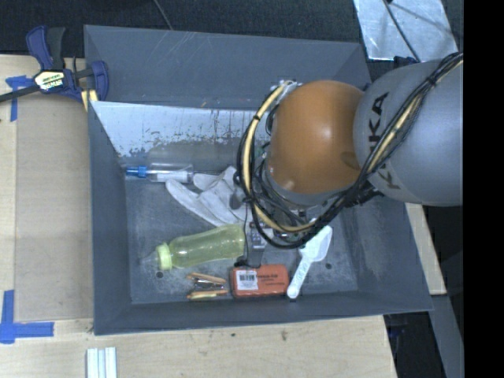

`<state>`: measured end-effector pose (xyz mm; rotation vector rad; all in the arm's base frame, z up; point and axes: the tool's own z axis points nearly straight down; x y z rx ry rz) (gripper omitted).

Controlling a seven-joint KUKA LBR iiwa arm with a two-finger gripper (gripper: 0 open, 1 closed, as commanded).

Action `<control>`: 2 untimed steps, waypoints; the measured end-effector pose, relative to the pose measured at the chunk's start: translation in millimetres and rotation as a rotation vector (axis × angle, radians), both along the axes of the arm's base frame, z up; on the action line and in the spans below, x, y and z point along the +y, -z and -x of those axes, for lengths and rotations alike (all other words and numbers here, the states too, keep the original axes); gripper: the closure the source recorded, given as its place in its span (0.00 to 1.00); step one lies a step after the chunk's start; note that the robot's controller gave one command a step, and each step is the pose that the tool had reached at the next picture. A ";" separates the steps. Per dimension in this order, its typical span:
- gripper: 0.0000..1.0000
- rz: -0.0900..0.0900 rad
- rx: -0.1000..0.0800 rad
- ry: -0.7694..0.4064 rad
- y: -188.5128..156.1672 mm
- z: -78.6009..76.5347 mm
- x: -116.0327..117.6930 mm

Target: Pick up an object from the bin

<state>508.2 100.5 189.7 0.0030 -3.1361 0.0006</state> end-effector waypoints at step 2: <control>0.00 -0.002 -0.014 -0.021 60.6 -22.8 6.7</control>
Offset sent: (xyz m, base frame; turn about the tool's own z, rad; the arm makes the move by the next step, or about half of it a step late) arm 0.0365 0.0130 -0.1197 -0.0422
